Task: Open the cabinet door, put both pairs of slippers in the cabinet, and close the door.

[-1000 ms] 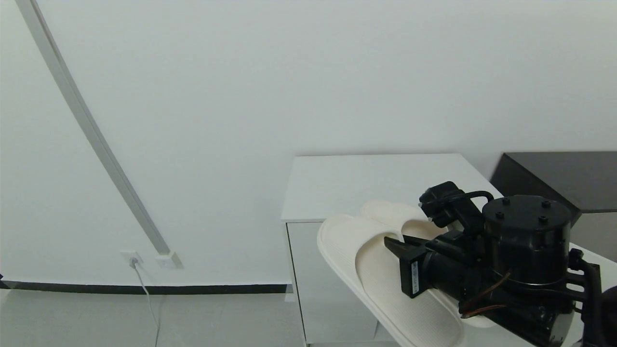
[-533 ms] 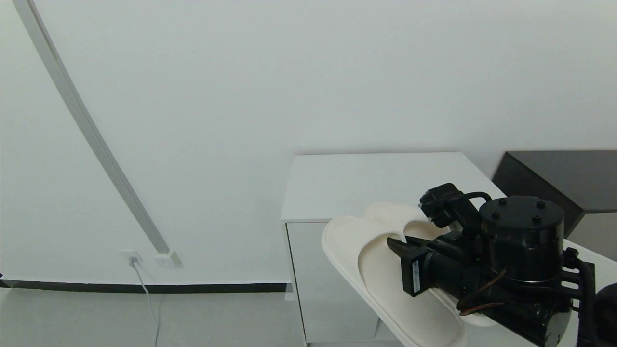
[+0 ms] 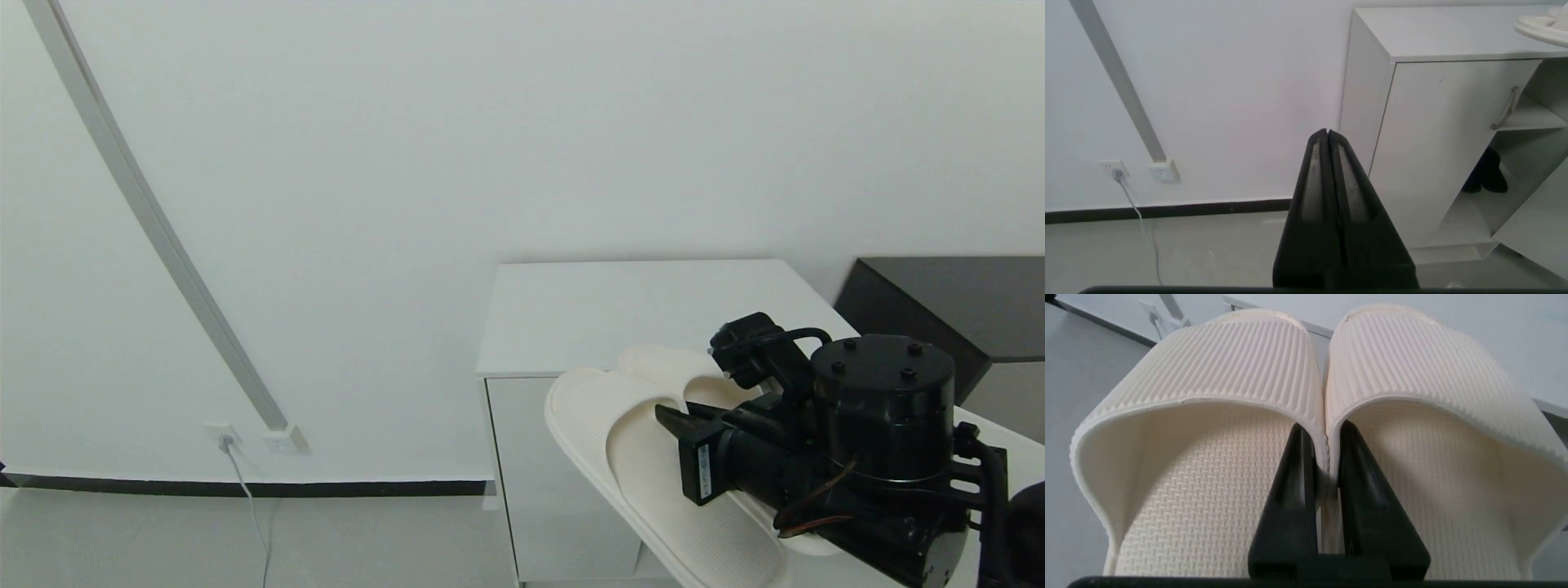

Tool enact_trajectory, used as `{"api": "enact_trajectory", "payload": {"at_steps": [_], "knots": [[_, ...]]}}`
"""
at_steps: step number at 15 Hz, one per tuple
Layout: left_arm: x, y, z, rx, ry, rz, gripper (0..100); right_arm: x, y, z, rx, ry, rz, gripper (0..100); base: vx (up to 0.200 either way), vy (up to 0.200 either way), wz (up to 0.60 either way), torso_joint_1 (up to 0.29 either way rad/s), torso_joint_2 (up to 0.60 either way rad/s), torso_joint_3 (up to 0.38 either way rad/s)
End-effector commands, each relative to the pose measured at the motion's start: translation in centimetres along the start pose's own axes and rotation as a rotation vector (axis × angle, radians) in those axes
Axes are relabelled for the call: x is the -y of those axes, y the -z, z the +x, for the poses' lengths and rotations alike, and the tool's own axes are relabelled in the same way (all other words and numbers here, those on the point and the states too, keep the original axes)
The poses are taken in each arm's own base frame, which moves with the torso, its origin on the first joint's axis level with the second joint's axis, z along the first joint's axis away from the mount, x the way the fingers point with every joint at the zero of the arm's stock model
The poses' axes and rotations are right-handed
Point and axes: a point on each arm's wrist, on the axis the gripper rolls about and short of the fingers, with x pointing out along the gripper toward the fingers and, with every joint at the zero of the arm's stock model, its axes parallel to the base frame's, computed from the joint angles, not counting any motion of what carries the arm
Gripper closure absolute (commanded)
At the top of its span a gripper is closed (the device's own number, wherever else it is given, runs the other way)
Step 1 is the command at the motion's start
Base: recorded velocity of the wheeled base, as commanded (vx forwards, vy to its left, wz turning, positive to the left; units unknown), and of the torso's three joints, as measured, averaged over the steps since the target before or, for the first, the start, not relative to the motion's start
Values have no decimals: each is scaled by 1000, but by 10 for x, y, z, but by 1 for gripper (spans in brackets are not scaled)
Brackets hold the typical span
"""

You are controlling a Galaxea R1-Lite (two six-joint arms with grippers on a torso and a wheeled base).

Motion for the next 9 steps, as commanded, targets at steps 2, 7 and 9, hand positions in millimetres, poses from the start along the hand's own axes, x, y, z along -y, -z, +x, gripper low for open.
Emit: {"api": "enact_trajectory", "payload": {"at_steps": [2,7,9], "knots": [[0,0,0,-1,0,0,100,-2,2,0,-8,-8,-5,100,0,-200,0,-2,0,2],[0,0,0,-1,0,0,100,-2,3,0,4,-8,-1,100,0,-200,0,9,3,3],[0,0,0,-1,0,0,100,-2,3,-1,5,-6,-2,100,0,-200,0,2,0,2]]}}
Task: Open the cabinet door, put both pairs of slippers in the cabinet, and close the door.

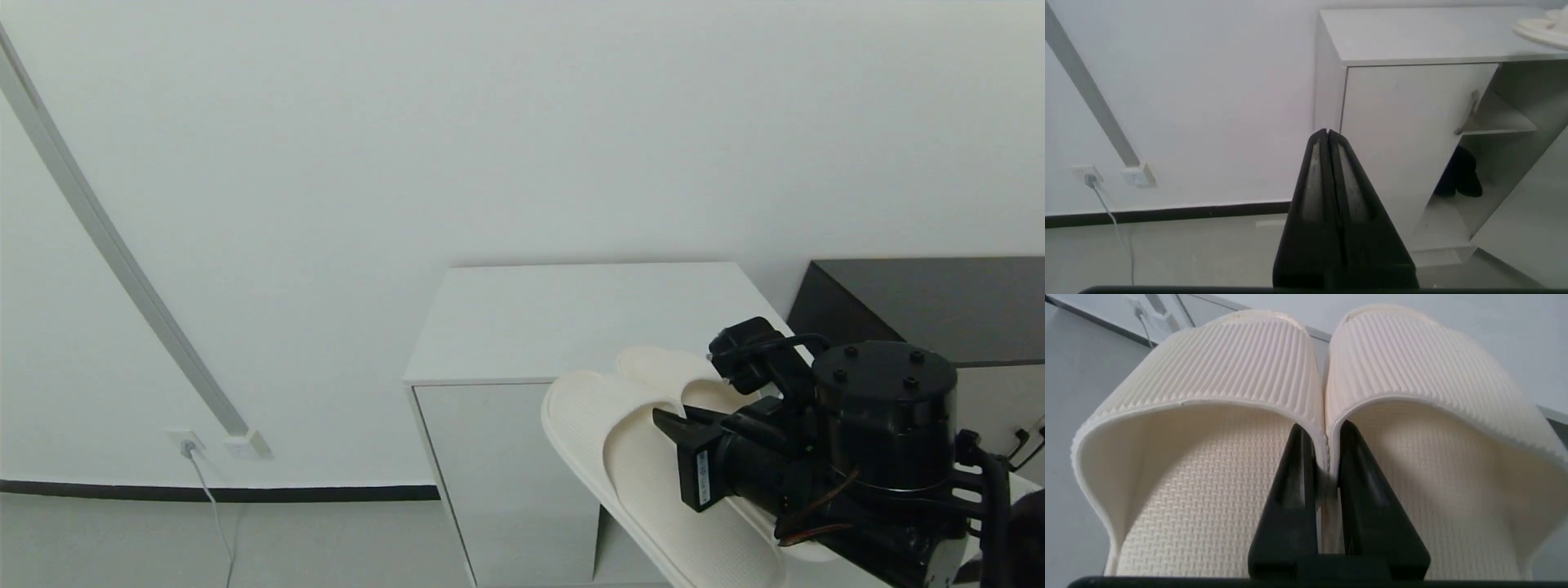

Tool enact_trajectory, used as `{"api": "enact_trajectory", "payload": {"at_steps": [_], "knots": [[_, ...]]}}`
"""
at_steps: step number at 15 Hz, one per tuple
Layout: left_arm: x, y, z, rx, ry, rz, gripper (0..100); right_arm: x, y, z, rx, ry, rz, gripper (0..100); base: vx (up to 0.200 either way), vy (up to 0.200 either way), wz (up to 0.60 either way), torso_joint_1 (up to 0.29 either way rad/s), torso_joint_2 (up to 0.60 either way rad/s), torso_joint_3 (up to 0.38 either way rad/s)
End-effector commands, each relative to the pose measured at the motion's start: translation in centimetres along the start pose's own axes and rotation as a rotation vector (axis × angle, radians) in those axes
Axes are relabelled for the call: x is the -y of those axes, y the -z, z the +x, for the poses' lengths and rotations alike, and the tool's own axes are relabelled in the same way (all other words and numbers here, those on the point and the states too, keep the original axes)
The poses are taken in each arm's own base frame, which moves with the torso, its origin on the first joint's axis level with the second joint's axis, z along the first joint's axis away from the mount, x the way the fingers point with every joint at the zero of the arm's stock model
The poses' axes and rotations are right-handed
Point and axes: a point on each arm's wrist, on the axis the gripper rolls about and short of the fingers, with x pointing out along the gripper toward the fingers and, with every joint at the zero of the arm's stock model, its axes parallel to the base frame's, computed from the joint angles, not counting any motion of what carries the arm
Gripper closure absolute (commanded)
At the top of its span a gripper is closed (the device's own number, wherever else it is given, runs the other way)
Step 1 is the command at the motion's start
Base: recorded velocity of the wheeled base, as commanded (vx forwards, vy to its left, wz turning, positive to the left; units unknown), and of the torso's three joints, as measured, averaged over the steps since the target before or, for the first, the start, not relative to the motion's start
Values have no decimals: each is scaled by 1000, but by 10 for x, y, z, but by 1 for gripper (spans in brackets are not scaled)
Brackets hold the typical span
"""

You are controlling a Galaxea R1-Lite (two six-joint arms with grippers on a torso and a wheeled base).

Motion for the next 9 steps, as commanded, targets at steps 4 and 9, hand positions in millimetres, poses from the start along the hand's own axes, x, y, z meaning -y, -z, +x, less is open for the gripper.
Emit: {"api": "enact_trajectory", "payload": {"at_steps": [4,9], "knots": [[0,0,0,0,1,0,100,0,3,0,-9,-1,-3,100,0,-200,0,1,2,1],[0,0,0,0,-1,0,100,1,5,-1,-13,9,-20,100,0,-120,0,2,0,1]]}}
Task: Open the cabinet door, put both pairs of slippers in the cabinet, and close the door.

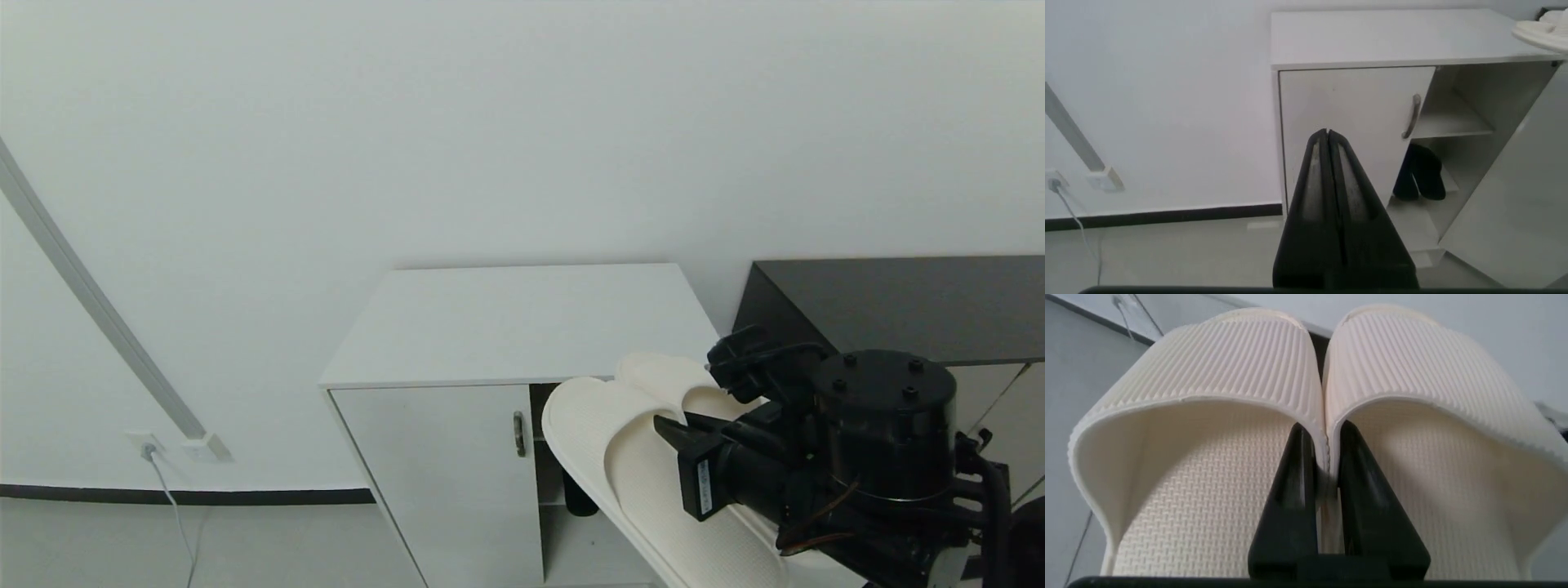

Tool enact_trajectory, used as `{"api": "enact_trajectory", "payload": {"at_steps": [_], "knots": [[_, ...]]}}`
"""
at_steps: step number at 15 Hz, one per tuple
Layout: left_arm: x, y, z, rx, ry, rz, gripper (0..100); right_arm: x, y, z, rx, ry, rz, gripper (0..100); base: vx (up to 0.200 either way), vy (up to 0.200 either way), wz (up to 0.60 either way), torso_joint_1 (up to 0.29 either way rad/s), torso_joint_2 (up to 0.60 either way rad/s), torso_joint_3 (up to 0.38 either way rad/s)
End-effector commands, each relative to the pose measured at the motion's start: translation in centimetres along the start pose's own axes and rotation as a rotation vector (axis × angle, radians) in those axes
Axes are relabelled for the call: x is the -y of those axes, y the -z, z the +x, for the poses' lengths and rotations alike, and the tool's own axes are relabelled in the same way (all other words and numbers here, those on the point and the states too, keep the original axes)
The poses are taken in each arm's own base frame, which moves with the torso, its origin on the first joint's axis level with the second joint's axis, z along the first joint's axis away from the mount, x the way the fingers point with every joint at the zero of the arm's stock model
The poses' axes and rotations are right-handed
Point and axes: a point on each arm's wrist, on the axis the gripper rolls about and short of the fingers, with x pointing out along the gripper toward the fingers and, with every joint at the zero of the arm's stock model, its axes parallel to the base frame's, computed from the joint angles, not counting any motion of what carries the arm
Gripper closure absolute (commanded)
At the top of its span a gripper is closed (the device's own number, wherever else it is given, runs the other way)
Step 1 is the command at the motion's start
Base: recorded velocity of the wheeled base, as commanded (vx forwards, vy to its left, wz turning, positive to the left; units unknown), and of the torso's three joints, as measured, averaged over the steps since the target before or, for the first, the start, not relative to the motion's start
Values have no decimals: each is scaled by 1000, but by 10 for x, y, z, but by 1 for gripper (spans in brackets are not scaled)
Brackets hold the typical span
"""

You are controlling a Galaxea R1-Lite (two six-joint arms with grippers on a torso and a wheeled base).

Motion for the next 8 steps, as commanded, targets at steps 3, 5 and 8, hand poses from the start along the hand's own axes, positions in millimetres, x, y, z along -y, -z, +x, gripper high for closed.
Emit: {"api": "enact_trajectory", "payload": {"at_steps": [3,5,8], "knots": [[0,0,0,-1,2,0,100,-1,1,0,1,-3,0,100,0,0,0,0,0,0],[0,0,0,-1,0,0,100,-1,2,-1,-4,-5,-2,100,0,0,0,0,0,0],[0,0,0,-1,2,0,100,-2,2,-1,-2,-7,-2,100,0,0,0,0,0,0]]}}
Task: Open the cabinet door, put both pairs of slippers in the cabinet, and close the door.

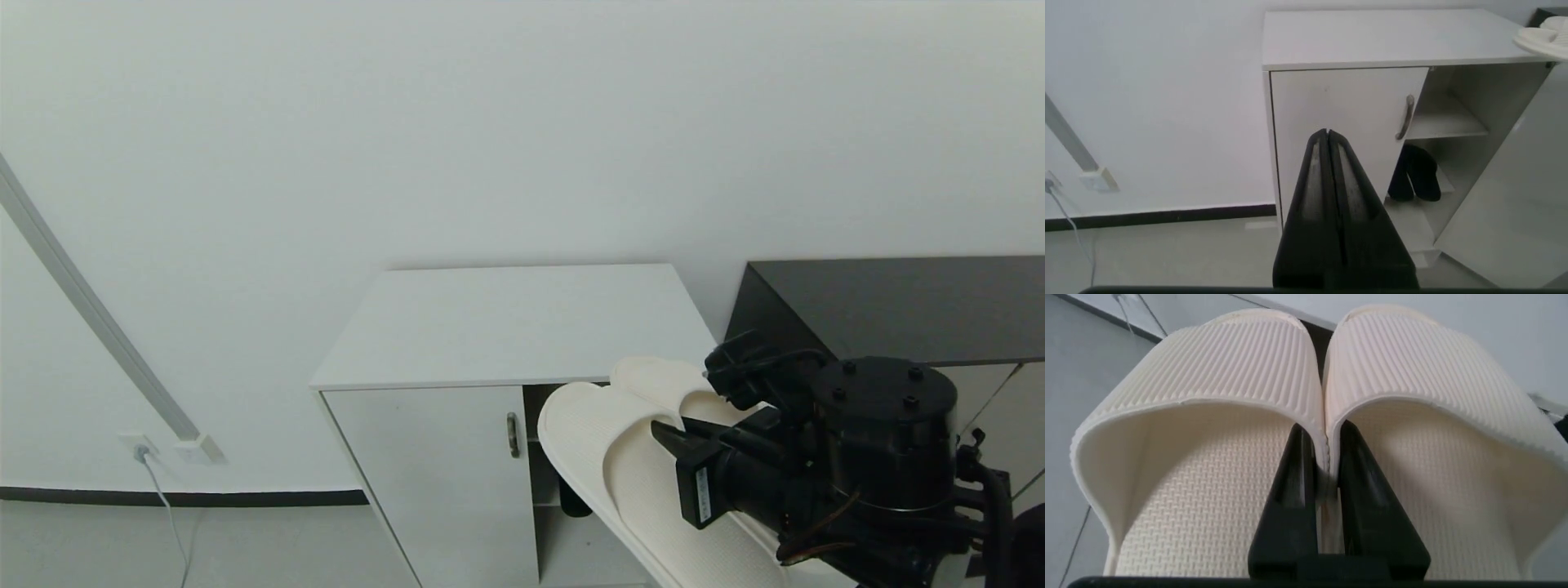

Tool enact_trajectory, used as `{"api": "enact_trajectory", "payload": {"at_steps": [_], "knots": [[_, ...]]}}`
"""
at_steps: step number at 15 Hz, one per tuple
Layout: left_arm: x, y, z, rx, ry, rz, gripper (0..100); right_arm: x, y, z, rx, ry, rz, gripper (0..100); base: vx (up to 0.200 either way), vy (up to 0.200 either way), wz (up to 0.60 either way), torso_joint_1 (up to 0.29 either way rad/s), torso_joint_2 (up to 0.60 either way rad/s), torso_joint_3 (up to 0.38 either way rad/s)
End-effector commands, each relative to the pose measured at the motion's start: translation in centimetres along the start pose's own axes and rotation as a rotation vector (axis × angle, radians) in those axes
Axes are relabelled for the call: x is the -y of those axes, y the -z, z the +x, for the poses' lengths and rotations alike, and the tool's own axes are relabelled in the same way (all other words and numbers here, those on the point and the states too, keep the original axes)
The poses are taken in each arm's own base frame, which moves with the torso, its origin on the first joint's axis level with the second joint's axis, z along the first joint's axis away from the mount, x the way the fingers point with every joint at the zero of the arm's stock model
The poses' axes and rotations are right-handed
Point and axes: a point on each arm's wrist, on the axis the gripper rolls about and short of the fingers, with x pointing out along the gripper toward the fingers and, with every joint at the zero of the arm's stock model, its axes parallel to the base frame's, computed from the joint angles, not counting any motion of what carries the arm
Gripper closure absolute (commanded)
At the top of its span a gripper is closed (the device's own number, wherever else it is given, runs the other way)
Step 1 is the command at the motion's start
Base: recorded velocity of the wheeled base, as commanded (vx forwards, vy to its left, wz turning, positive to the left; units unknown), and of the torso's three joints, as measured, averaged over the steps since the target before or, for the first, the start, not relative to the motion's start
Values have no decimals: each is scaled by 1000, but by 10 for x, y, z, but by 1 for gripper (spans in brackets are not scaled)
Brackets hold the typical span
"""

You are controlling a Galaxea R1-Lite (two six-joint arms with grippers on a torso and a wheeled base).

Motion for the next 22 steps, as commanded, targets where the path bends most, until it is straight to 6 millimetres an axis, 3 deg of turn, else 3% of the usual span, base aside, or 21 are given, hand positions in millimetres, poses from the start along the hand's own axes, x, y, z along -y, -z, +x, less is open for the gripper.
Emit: {"api": "enact_trajectory", "payload": {"at_steps": [1,8,22], "knots": [[0,0,0,-1,-1,-1,100,0,0,0,-1,0,0,100,0,0,0,0,0,0],[0,0,0,-1,-1,-1,100,-2,3,-1,-5,-8,-5,100,0,0,0,-26,60,34],[0,0,0,-1,1,-1,100,-3,4,-2,-9,-14,-10,100,0,0,0,-191,461,265]]}}
